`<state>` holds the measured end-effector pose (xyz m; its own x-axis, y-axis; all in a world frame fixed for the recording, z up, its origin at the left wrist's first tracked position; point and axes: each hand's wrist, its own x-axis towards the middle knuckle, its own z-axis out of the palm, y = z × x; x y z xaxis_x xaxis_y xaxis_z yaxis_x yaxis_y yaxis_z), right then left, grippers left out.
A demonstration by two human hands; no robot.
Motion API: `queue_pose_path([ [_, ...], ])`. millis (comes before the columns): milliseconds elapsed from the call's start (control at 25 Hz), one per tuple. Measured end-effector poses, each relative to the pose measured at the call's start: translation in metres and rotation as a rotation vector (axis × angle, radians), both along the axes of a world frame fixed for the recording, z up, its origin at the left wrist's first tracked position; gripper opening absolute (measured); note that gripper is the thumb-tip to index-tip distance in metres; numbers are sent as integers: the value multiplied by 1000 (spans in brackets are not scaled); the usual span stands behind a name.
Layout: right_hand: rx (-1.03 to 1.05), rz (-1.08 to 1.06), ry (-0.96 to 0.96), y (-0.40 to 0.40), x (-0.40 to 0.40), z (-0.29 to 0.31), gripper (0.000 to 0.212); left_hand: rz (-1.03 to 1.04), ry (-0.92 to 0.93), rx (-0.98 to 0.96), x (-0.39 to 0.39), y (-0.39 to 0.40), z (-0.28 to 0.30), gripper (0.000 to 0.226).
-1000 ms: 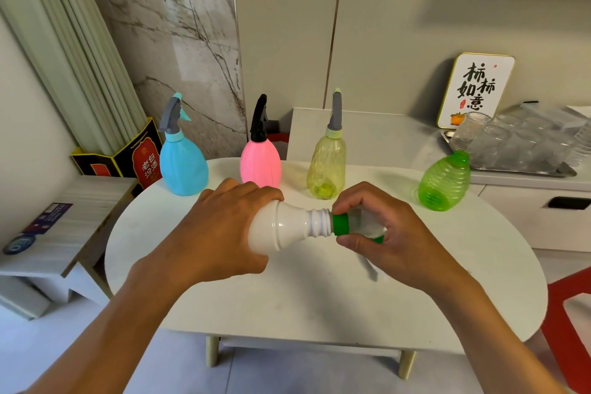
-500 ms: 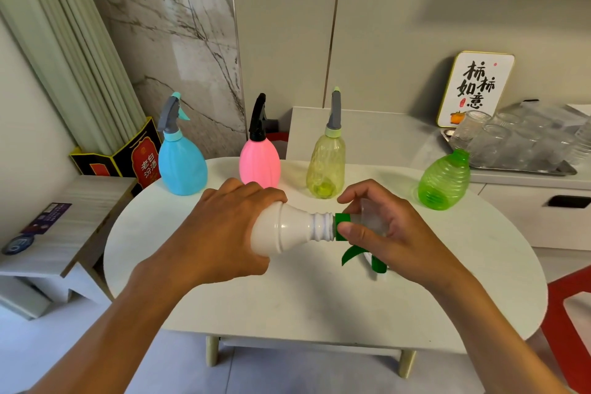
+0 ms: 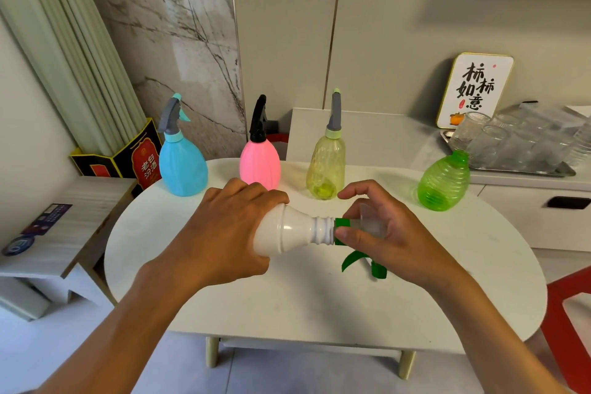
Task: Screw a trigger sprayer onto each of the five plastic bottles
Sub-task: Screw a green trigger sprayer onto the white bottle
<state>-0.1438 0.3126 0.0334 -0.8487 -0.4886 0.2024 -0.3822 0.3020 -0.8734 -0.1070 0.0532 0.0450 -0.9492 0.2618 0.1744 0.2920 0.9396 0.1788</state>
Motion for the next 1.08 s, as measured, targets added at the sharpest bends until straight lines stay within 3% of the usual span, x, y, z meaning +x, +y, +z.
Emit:
queue_pose_path([
  [80, 9, -2, -15, -1, 0, -1, 43, 0, -2, -18, 0, 0, -1, 86],
  [280, 7, 43, -44, -1, -1, 1, 66, 6, 0, -8, -1, -1, -1, 87],
  [600, 5, 0, -88, 4, -3, 3, 45, -17, 2, 5, -1, 4, -2, 86],
  [840, 12, 54, -80, 3, -3, 1, 66, -12, 15, -16, -2, 2, -2, 86],
  [1080, -4, 32, -128, 4, -5, 2, 45, -26, 15, -4, -1, 5, -1, 85],
])
